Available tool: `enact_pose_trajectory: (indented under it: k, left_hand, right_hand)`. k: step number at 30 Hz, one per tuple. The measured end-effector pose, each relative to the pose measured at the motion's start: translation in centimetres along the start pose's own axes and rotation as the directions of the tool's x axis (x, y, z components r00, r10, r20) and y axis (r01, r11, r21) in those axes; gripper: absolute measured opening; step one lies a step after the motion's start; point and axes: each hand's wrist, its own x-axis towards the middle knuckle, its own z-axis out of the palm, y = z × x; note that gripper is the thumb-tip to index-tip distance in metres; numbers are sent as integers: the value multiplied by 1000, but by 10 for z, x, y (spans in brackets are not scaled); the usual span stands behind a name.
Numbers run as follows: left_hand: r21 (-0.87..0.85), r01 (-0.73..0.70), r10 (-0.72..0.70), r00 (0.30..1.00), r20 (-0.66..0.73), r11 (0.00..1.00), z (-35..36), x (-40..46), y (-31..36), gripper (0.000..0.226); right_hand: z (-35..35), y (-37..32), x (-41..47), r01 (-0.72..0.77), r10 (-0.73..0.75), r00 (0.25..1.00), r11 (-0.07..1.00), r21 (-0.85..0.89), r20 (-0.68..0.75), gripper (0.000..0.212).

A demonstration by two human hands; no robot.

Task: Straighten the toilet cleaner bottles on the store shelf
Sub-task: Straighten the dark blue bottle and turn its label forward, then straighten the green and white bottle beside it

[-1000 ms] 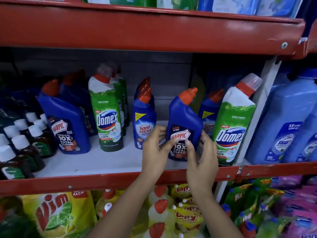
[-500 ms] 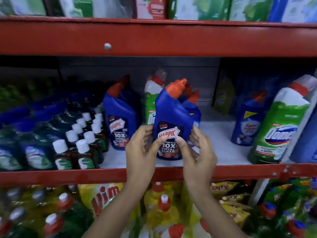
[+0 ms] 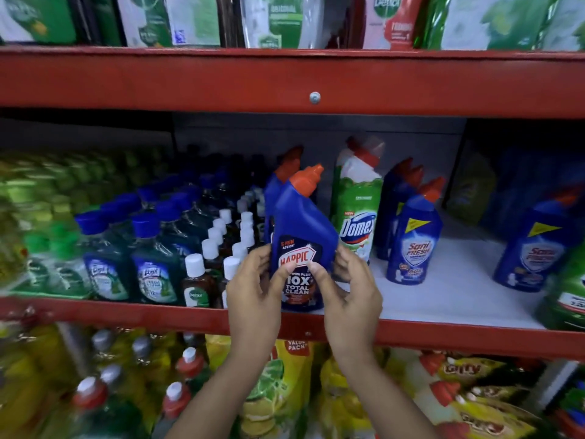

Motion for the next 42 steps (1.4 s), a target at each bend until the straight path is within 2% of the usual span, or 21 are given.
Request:
enact_pose_trajectory:
  k: [2, 9, 12, 16, 19, 23, 26, 32, 35, 37, 42]
  left_hand:
    - [17, 23, -23, 1000, -4, 1000, 2, -1, -8, 27]
    - [56, 43, -42, 999, -15, 997, 10, -12, -18, 46]
    - [127, 11, -11, 1000, -2, 992, 15, -22, -16, 55]
    - [224, -109, 109, 994, 13, 968, 31, -39, -7, 69]
    - [331, -259, 247, 966, 78, 908, 49, -50, -2, 66]
    - [518, -483, 390, 876, 285, 705, 91, -67, -2, 65]
    - [538, -563, 391, 825, 408, 627, 132, -81, 3, 62]
    - [444, -655, 415, 743, 525, 611, 217, -104, 36, 58]
    - [372, -668, 426, 718, 550, 645, 255, -110, 55, 59]
    - [321, -629, 397, 731, 555, 708, 276, -111, 65, 58]
    - [113, -368, 263, 817, 513, 923, 312, -105, 84, 55]
  right_hand:
    - [1, 3, -1, -11, 12, 1000, 1000, -18, 14, 45]
    - [-3, 9, -3, -8, 12, 995, 999, -41, 103, 48]
    - [-12, 13, -2, -4, 19, 980, 997, -75, 200, 53]
    - [-38, 22, -3, 112, -46, 966, 961, -251, 254, 68]
    - [-73, 30, -2, 264, -157, 946, 879, -396, 282, 70]
    - [-131, 49, 7, 386, -274, 923, 667, -638, 272, 69]
    - [-178, 64, 14, 360, -288, 929, 551, -753, 233, 69]
    - [-269, 81, 29, 239, -344, 935, 437, -867, 84, 63]
    - [-300, 89, 41, 215, -378, 925, 452, -865, 33, 61]
    - [-315, 92, 50, 224, -396, 918, 479, -849, 18, 59]
    - [-334, 94, 69, 179, -292, 954, 741, -648, -70, 57]
